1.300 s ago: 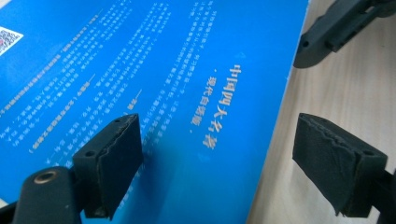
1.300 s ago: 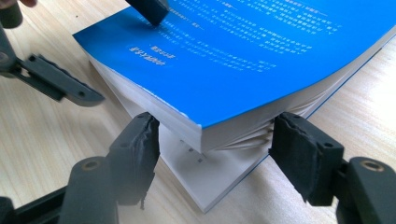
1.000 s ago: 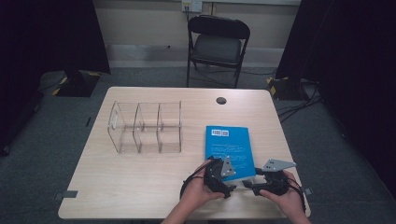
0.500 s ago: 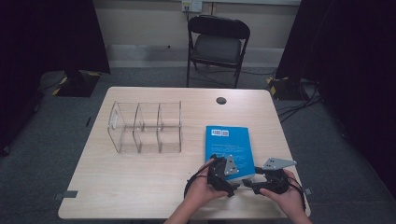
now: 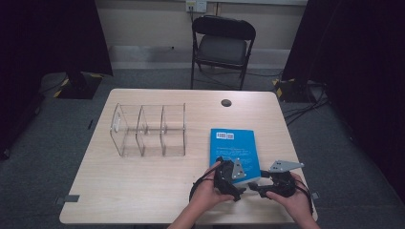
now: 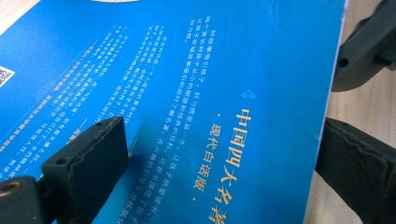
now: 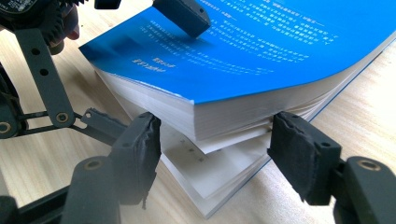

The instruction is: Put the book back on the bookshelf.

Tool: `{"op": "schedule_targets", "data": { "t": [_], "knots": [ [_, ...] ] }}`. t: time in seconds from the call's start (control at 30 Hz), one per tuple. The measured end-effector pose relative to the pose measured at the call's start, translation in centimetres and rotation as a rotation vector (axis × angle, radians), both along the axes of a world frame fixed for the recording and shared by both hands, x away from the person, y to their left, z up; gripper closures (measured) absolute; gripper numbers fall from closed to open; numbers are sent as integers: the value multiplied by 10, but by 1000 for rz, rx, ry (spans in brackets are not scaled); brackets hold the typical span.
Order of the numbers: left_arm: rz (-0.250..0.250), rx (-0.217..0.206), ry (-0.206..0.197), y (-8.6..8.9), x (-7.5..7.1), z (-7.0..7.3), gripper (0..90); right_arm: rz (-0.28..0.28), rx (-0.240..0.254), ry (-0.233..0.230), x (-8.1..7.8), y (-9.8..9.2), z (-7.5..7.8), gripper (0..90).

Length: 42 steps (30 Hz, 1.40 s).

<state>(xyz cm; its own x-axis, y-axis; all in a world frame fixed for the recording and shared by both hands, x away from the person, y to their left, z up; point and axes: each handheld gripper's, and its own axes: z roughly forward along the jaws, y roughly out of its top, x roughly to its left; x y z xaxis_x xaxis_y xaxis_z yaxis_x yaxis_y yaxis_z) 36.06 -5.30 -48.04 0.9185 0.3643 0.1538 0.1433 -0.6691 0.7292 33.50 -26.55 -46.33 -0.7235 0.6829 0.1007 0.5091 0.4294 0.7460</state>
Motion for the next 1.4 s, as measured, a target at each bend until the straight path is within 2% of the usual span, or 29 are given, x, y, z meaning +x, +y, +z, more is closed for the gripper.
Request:
{"op": "schedule_targets", "data": {
  "t": [0.33, 0.4, 0.47, 0.53, 0.73, 0.8, 0.93, 1.03, 1.4],
  "knots": [
    [9, -22, 10, 4, 1, 1, 88, -1, -1, -3, 0, 1, 1, 336],
    [7, -18, -4, 7, 2, 3, 151, 1, 1, -5, 0, 0, 1, 336],
    [11, -41, 22, 9, 5, 3, 165, 1, 0, -5, 0, 1, 1, 335],
    [9, -32, 23, 9, 4, 4, 167, 1, 1, -5, 0, 0, 0, 336],
    [10, -41, 24, 9, 5, 3, 165, 0, 0, -3, 0, 0, 0, 336],
    [13, -28, 26, 10, 5, 4, 165, -2, 0, -1, 0, 0, 0, 335],
    [19, -34, 34, 10, 5, 4, 165, 2, 5, -4, 0, 0, -1, 335],
    [15, -37, 25, 10, 4, 4, 166, -2, 8, 2, -1, -1, -2, 335],
    [11, -40, 27, 10, 4, 3, 168, 1, 11, 8, 0, -2, -6, 325]
  ]
}}
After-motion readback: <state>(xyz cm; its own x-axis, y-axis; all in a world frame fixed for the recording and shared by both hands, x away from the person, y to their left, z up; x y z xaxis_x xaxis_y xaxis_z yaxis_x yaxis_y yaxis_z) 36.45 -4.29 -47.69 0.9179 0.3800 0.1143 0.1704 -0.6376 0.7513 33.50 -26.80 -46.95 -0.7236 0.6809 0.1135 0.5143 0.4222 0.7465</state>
